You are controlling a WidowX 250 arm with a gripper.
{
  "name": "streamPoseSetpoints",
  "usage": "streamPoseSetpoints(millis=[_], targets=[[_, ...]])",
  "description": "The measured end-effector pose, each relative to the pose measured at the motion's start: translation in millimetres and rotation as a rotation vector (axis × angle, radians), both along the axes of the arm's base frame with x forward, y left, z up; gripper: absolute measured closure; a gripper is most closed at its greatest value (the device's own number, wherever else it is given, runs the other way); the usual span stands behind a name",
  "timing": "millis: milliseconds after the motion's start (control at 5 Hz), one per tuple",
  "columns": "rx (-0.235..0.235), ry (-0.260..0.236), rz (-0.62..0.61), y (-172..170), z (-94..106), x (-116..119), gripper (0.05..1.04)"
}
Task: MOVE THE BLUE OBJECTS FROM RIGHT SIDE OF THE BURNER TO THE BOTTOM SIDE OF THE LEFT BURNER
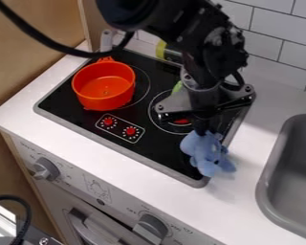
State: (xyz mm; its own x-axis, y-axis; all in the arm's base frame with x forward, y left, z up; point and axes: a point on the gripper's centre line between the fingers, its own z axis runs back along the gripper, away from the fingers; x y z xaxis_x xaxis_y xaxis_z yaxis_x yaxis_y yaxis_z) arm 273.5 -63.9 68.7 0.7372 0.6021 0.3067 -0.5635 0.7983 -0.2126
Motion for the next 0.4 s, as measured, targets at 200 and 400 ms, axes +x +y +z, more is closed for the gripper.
streamPoseSetpoints(millis=[200, 400], targets=[[-0.001, 0.009, -0.008, 1.3, 2.1, -0.5, 1.03], [0.0, 0.025, -0.009, 0.7, 8.0, -0.3, 1.03]])
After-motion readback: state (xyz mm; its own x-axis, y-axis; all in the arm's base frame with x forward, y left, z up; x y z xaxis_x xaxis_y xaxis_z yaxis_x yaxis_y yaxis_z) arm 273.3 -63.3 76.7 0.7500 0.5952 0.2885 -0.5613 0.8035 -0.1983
